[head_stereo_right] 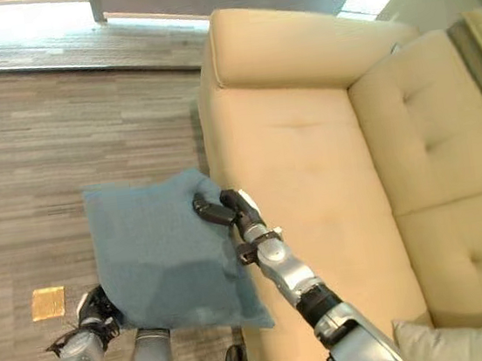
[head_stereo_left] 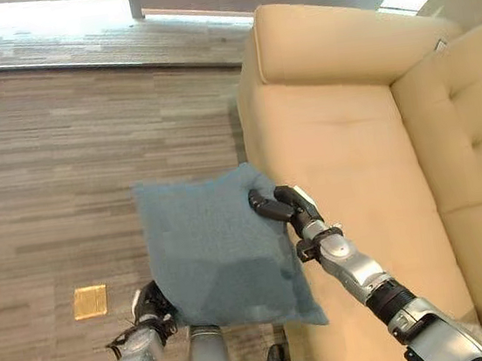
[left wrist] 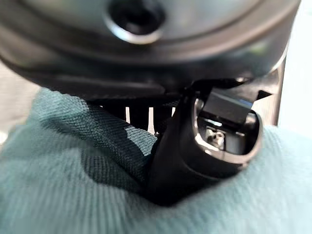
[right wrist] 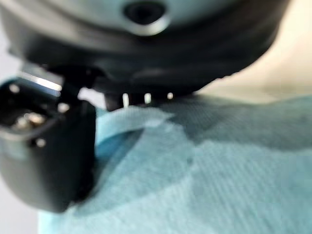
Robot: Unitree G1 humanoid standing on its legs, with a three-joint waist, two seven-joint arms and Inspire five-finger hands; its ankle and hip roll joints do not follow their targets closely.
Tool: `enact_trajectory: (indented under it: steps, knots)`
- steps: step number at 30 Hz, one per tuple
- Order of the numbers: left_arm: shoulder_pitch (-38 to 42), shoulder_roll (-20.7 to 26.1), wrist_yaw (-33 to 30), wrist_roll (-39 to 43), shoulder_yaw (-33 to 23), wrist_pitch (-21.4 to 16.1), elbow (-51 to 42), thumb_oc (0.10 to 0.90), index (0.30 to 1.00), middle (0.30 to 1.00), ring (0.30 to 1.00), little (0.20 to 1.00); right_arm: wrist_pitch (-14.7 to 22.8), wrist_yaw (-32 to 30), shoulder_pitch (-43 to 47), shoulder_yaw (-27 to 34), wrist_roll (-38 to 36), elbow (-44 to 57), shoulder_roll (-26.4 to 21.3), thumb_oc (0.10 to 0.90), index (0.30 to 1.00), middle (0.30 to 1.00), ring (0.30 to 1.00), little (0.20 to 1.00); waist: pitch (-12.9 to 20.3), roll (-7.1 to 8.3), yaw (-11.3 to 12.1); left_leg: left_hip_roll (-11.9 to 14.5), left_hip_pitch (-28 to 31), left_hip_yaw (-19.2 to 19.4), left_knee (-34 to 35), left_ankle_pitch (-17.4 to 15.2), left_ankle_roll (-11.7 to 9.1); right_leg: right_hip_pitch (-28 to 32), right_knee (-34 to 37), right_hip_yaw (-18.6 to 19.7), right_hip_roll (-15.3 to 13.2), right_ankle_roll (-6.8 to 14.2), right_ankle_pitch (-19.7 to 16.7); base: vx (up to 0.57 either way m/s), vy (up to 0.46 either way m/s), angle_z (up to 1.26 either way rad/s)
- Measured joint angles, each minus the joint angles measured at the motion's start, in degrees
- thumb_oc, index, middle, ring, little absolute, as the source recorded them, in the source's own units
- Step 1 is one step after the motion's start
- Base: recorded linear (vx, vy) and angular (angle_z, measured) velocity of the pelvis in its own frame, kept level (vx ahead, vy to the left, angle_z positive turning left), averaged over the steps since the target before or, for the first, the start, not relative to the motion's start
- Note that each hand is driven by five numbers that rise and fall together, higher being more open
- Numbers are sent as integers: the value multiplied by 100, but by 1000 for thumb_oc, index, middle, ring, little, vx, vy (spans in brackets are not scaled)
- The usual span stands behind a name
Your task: Pick up all the scattered cushions and arrange them neatly on the sofa.
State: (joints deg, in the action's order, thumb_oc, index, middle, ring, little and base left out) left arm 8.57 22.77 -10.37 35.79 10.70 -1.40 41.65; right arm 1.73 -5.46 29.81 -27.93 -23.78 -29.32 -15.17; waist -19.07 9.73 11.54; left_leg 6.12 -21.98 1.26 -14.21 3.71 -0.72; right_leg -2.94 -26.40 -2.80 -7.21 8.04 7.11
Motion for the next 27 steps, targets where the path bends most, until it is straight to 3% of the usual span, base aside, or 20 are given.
enact_trajectory:
  steps: [1,2,5,7,9,11,14,15,16,17,18,19,20,21,22,23,24,25,26,27]
  knots:
    - [-7,37,-37,1,0,1,2,400,300,300,300,300,-19,8,10,-12,11,68,5,400,300,300,300,300,-7,-11,36,-31,156,27,29,-185,122,-79,-292,-35,-43,23,-207,466,240,-13]
    - [-20,142,-80,1,-1,7,3,400,300,300,300,300,-8,23,24,-29,70,181,74,400,300,300,300,300,-31,-82,-9,-35,426,44,88,-149,104,-273,-795,-114,-89,72,-291,352,130,-22]
    - [-18,148,-145,1,1,3,0,400,300,300,300,300,-23,35,6,-76,105,462,71,400,300,300,300,300,-39,-154,-104,-128,1089,-14,513,-296,254,-677,-936,-397,-60,77,-30,399,105,6]
    - [-2,91,-144,1,55,4,6,400,300,300,300,300,18,31,40,-78,112,559,53,400,300,300,300,300,-30,-144,-357,-281,1371,-96,655,-409,286,-1127,-607,-573,6,-9,66,565,67,45]
    - [58,-17,-146,-5,61,33,108,400,300,300,300,300,11,32,99,-89,117,537,25,400,300,300,300,300,21,-148,-522,-336,1458,-172,670,-539,189,-1508,67,-766,26,-76,5,640,-29,38]
    - [83,-54,-146,-43,145,63,302,400,300,300,300,300,-58,33,129,-162,126,468,41,400,300,300,300,300,87,-76,-679,-392,1606,-132,643,-704,99,-1742,1160,-1185,-84,-100,-496,555,-20,24]
    - [5,-34,-149,-105,184,135,516,400,300,300,300,300,-109,73,164,-333,224,227,169,400,300,300,300,300,210,76,-706,-347,1920,249,623,-915,-62,-1659,1705,-2248,-95,-373,-1177,391,-5,-32]
    - [-251,-43,-148,-133,28,179,532,400,300,300,300,300,-190,144,219,-450,344,56,332,400,300,300,300,300,265,153,-658,-245,2268,749,512,-1250,-294,-1388,1840,-3020,-53,-611,-1325,426,-230,-104]
    - [-445,-100,-160,-187,-68,211,566,400,300,300,300,300,-274,210,188,-608,392,86,320,400,300,300,300,300,293,134,-709,-111,2357,859,-141,-1629,-502,-1115,1928,-3001,171,-1056,-1223,571,-269,-118]
    - [-516,-151,-168,-266,-202,263,571,400,300,300,300,300,-287,282,131,-548,463,59,372,400,300,300,300,300,287,88,-706,198,1942,943,-1530,-1852,-775,-940,1867,-2785,406,-1457,-1114,362,-211,-118]
    - [-608,-157,-170,-266,-213,277,562,400,300,300,300,300,-351,281,132,-607,470,35,399,400,300,300,300,300,285,103,-612,367,1701,926,-2616,-1652,-833,-778,1883,-2634,659,-1713,-1037,336,-75,-194]
    - [-787,-196,-168,-261,-257,302,612,400,300,300,300,300,-370,276,112,-813,483,-14,438,400,300,300,300,300,359,25,-465,664,1529,649,-3666,-1437,-908,-465,1990,-2170,905,-1799,-1059,286,-25,-195]
    - [-801,-389,-175,-264,-236,293,525,400,300,300,300,300,-367,271,15,-786,481,92,276,400,300,300,300,300,465,-50,-655,610,1210,240,-4174,-1314,-855,-249,2141,-1898,1083,-1755,-945,286,-25,-172]
    - [-768,-448,-173,-279,-215,260,468,400,300,300,300,300,-357,275,0,-734,480,102,182,400,300,300,300,300,509,-66,-690,570,1035,-20,-4513,-1174,-651,-189,2156,-1650,1152,-1803,-933,283,105,-170]
    - [-708,-448,-165,-274,-250,229,441,400,300,300,300,300,-361,201,46,-557,480,55,154,400,300,300,300,300,552,-17,-631,584,940,-86,-4601,-1122,-695,-61,2181,-1324,1219,-1801,-1075,267,166,-175]
    - [-602,-423,-164,-281,-188,232,453,400,300,300,300,300,-358,158,35,-452,474,76,87,400,300,300,300,300,587,27,-795,726,857,-98,-4223,-1217,-537,75,2239,-1036,1254,-1736,-967,329,277,-167]
    - [-513,-395,-151,-295,-178,235,452,400,300,300,300,300,-356,140,10,-360,473,87,48,400,300,300,300,300,600,48,-819,829,840,-81,-3890,-1232,-514,130,2239,-963,1265,-1758,-1059,221,318,-93]
    - [-435,-351,-144,-361,-160,232,434,400,300,300,300,300,-356,110,-59,-261,482,107,13,400,300,300,300,300,657,107,-906,841,808,-141,-3247,-1247,-492,180,2284,-677,1295,-1640,-963,245,370,-97]
    - [-434,-352,-143,-399,-143,232,379,400,300,300,300,300,-356,105,-151,-181,485,208,-31,400,300,300,300,300,700,146,-936,799,929,-270,-2251,-1250,-493,179,2228,-481,1251,-1655,-1001,326,380,-161]
    - [-525,-382,-142,-421,-114,232,305,400,300,300,300,300,-355,112,-244,-113,512,291,-39,400,300,300,300,300,708,133,-865,648,1159,-583,-1224,-1222,-532,152,2071,106,1291,-1534,-926,353,316,-191]
